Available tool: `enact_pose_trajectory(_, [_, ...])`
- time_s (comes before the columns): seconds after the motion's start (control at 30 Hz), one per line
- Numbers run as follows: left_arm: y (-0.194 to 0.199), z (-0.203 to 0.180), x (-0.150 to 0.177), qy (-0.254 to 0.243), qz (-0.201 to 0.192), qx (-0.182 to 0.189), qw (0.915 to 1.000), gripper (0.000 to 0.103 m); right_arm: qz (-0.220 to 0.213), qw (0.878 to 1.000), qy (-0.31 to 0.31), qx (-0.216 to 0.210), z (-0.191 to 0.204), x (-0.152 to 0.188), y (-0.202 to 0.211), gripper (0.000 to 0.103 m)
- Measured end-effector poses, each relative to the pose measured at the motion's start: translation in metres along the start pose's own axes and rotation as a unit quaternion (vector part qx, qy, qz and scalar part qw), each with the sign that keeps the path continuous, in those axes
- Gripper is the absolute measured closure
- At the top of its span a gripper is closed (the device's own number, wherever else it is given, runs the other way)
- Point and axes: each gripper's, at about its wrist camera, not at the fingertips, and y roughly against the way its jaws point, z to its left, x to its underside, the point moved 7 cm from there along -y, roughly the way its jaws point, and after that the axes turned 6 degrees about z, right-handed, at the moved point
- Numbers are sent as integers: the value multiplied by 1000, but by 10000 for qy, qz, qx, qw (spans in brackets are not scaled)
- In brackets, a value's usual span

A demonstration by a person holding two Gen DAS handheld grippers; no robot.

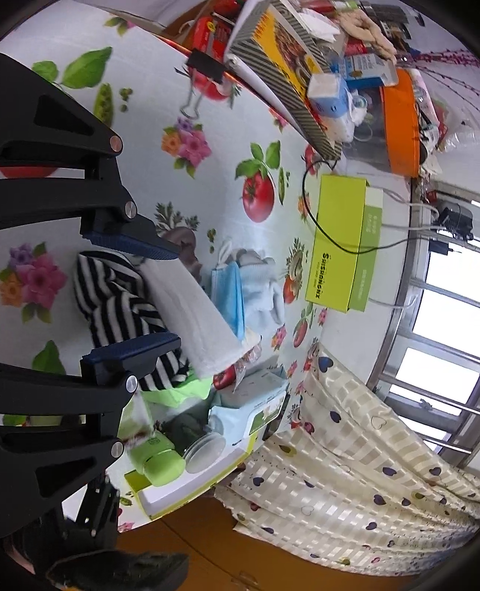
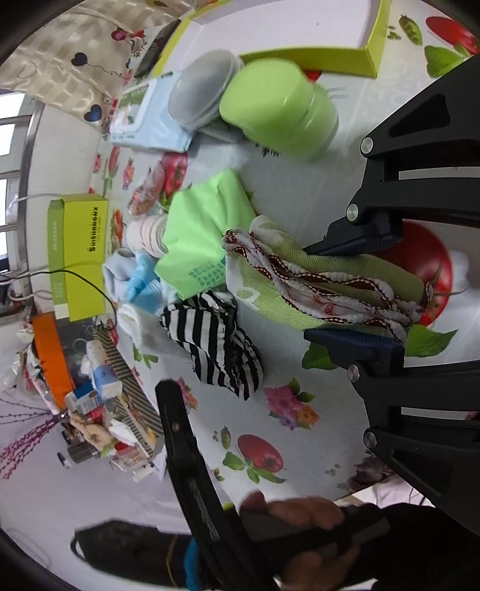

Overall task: Organize soft objects
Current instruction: 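Grasp the light green rope-trimmed cloth with the right tool while the left tool reaches the white cloth, then close the left tool on the white folded cloth while the right tool lifts the green cloth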

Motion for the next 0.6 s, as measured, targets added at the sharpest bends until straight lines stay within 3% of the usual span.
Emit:
enact_pose_trajectory(0.2, [-19,-14,-3,-393,164,-141,9990,56,-96,9999,-42,-33,-10,5,10,68])
enact_pose_trajectory(0.6, [-45,-14,-20,-379,122,-336,9986,56,-206,9997,-1,-163,-12,5,13,68])
